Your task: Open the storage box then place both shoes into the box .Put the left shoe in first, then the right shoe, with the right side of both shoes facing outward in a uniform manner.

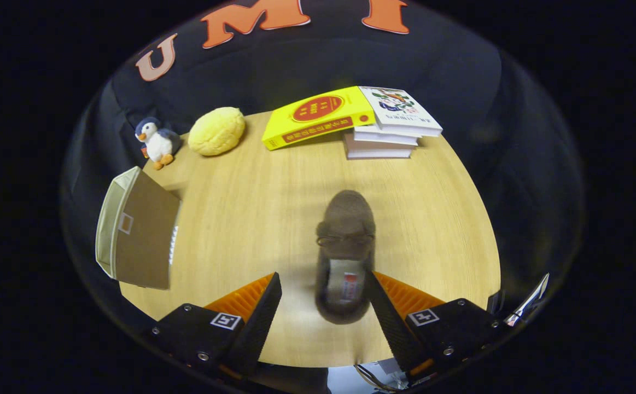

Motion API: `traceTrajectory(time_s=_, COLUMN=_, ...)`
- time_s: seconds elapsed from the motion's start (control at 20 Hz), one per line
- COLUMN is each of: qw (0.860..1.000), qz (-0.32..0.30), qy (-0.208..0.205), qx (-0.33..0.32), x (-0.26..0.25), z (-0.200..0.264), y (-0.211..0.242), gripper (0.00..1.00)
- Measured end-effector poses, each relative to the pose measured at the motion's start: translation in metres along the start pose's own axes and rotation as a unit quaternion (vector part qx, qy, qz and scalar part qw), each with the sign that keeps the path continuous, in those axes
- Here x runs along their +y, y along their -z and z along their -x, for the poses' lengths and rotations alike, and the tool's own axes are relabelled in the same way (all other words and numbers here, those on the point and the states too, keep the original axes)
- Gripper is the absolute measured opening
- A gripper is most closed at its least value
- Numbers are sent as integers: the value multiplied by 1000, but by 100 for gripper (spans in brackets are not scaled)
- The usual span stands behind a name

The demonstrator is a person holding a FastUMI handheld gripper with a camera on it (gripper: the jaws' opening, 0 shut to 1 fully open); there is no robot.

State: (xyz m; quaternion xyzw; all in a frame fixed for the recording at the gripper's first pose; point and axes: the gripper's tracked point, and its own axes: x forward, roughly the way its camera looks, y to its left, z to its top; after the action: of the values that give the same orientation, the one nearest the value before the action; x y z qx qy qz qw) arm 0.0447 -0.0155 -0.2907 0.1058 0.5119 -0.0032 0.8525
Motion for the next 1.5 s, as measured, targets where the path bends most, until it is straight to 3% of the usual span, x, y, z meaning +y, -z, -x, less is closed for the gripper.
traceTrajectory(time_s=0.35, qw=999, qz=26, qy=28, qx=11, x=-44, z=-62, y=6, gripper=86)
traceTrajectory(time_s=0.75, qw=999, qz=14, qy=29, qx=-17, x=-48, z=-114, y=-3, gripper=58)
traceTrajectory(time_s=0.85, qw=1000, qz=3, qy=15, qx=-20, x=-43, z=-115, y=-4, gripper=43)
traceTrajectory(time_s=0.9, qw=1000, qz=0, qy=18, qx=-18, x=-45, z=-115, y=-4, gripper=30)
traceTrajectory(time_s=0.95, qw=1000, qz=-4, qy=25, qx=-17, x=-48, z=-114, y=-5, gripper=25)
traceTrajectory(time_s=1.0, qw=1000, qz=-13, qy=25, qx=-13, x=-49, z=-112, y=-6, gripper=12)
traceTrajectory(time_s=1.1, qw=999, qz=-45, qy=7, qx=-4, x=-39, z=-103, y=-7, gripper=4)
traceTrajectory(time_s=1.3, qw=997, qz=-67, qy=-6, qx=-23, x=-10, z=-67, y=-33, gripper=3)
traceTrajectory(time_s=1.5, qw=997, qz=-57, qy=-37, qx=-43, x=53, z=-21, y=-65, gripper=3)
